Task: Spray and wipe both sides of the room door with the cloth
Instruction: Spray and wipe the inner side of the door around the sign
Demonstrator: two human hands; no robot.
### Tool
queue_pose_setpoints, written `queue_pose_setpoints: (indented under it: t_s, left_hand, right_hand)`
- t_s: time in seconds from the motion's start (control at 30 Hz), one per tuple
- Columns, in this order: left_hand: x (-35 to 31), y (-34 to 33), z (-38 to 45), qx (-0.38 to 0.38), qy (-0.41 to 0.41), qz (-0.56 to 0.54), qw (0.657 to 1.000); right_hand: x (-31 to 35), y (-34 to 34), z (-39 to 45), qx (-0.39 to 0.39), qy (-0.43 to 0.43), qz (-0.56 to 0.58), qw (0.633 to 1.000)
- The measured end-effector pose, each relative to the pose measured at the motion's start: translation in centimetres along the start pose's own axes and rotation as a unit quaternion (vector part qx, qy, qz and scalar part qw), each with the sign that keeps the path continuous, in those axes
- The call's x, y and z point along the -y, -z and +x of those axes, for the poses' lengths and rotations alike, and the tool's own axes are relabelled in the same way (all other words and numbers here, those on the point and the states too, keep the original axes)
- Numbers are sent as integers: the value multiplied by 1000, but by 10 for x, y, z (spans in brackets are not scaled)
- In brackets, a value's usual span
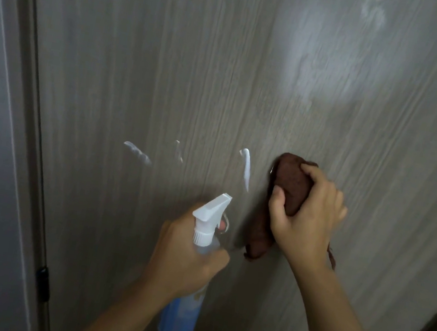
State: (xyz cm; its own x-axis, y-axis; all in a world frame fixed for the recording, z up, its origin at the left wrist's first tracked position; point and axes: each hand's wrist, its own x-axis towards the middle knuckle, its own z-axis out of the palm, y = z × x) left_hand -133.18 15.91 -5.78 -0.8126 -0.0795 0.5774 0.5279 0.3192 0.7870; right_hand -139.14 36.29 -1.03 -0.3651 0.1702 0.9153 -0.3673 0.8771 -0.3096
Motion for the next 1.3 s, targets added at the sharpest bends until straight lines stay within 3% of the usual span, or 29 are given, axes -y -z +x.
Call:
queue_pose_setpoints:
  t_s: [0.27,0.47,0.63,0.73,0.83,0.9,1.0,1.1,1.2,1.3]
  left_hand:
    - [0,3,4,-24,-20,-43,999]
    - [-2,13,10,-36,-3,-87,996]
    - [-7,17,13,-45,-11,-97,994]
    - [-10,18,13,-47,-15,-86,995]
    - [-15,19,12,-40,-30,-85,995]
    - [-19,20,12,-43,-34,-92,994]
    - [-22,20,13,-41,-25,-92,995]
    - [-23,18,11,-30,-7,-87,996]
    - [-20,15,12,-34,-1,-80,996]
    - [-20,13,11,-48,-2,-78,996]
  right_hand:
    - [10,-3,-8,0,22,-41,999]
    - [27,19,46,-10,114,78,990]
    - [35,-2,67,-16,209,-51,977]
    - [18,-16,15,42,253,-57,965]
    - [-6,-16,-36,124,339,-70,930]
    - [-9,-10,-28,121,322,-66,937]
    - [10,-1,21,24,229,-43,972]
    - [28,2,63,-17,200,-30,979]
    - [30,-8,53,1,221,-35,975]
    - [18,-20,3,75,331,-51,939]
